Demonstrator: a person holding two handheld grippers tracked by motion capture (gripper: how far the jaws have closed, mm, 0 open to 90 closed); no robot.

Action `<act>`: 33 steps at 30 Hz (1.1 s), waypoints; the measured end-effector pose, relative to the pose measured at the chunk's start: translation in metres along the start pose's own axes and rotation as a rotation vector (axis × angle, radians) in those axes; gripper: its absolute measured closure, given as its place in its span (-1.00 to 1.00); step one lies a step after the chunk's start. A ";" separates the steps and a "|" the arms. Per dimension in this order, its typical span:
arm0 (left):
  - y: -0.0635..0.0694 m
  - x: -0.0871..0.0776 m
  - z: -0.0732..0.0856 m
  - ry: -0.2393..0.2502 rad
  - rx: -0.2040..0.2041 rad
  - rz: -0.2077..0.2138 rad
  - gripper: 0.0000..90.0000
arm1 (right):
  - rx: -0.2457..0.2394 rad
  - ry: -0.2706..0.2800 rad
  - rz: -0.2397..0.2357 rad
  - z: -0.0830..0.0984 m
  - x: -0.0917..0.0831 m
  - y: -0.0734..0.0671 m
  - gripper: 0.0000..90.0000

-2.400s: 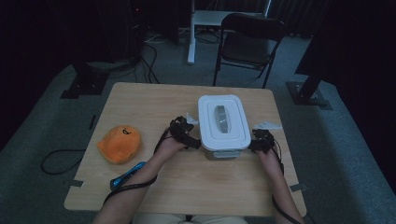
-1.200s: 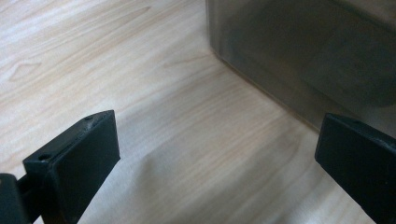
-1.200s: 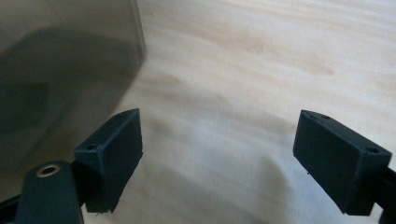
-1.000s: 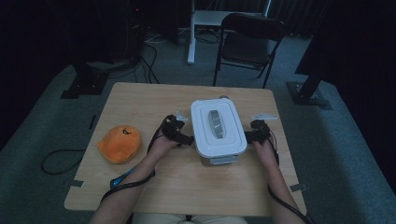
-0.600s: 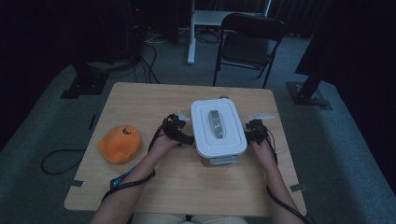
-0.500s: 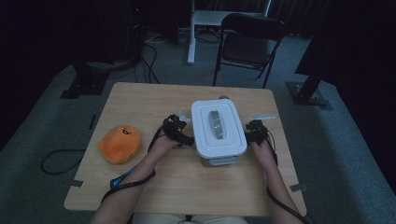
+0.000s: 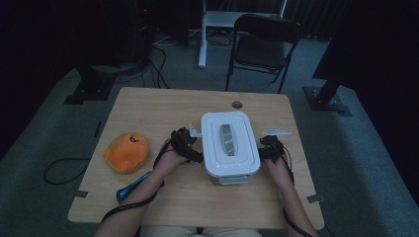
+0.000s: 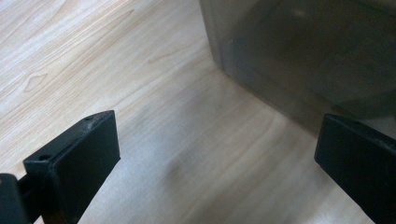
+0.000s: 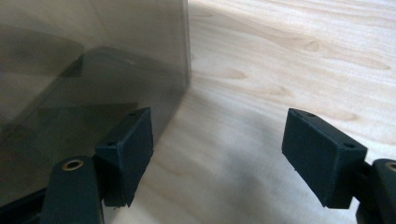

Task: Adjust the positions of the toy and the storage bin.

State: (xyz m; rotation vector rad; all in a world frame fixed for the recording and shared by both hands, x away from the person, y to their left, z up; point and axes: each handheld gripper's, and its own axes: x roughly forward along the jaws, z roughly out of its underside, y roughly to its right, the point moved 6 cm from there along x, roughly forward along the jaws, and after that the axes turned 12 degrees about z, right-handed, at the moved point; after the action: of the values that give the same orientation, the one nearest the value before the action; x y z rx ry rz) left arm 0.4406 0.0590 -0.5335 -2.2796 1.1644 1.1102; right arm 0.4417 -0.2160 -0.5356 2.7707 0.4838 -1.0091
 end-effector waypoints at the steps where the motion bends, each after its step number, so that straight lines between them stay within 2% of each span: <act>1: 0.002 -0.001 0.002 0.005 -0.004 0.004 -0.99 | 0.000 0.000 -0.001 0.001 -0.002 -0.001 -0.46; 4: 0.007 -0.003 0.006 0.011 -0.005 0.012 -0.99 | -0.007 0.008 -0.008 0.006 -0.006 -0.004 -0.45; 9: 0.017 -0.008 0.012 0.012 0.019 0.013 -0.99 | -0.027 0.010 -0.017 0.011 -0.014 -0.008 -0.45; 15: 0.026 -0.010 0.020 0.018 0.013 0.045 -0.99 | -0.014 0.012 -0.038 0.018 -0.020 -0.011 -0.45; 21: 0.038 -0.012 0.028 0.017 0.034 0.057 -0.99 | -0.020 0.020 -0.037 0.024 -0.027 -0.014 -0.45; 24: 0.041 -0.013 0.030 0.025 0.027 0.066 -0.99 | -0.011 0.026 -0.047 0.027 -0.029 -0.014 -0.45; 27: 0.044 -0.014 0.032 0.030 0.042 0.066 -0.99 | -0.009 0.027 -0.054 0.029 -0.032 -0.015 -0.45; 29: 0.051 -0.014 0.036 0.008 0.066 0.069 -0.99 | -0.001 0.037 -0.061 0.032 -0.038 -0.018 -0.44; 33: 0.054 -0.014 0.037 0.004 0.070 0.075 -0.99 | -0.010 0.039 -0.056 0.034 -0.040 -0.018 -0.44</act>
State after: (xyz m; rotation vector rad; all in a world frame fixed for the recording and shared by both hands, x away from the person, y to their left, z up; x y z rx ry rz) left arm 0.3742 0.0562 -0.5439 -2.2023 1.2798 1.0752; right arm 0.3861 -0.2176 -0.5363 2.7867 0.5736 -0.9635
